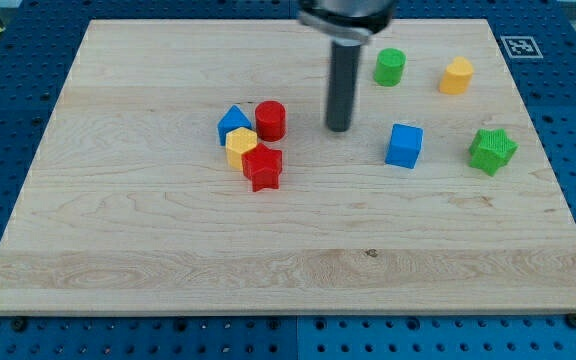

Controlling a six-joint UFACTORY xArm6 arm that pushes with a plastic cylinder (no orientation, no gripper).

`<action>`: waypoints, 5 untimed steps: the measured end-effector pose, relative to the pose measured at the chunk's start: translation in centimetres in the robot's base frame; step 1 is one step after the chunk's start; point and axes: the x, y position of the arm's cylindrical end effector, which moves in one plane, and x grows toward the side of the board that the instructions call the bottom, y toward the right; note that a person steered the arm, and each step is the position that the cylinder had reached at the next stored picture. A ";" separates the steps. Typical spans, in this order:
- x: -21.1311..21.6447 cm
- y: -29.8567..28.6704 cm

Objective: Push the blue cube right to the red star

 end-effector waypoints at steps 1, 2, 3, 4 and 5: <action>0.0 6.7; 0.1 10.2; 2.2 9.6; 3.3 5.7; 3.3 2.4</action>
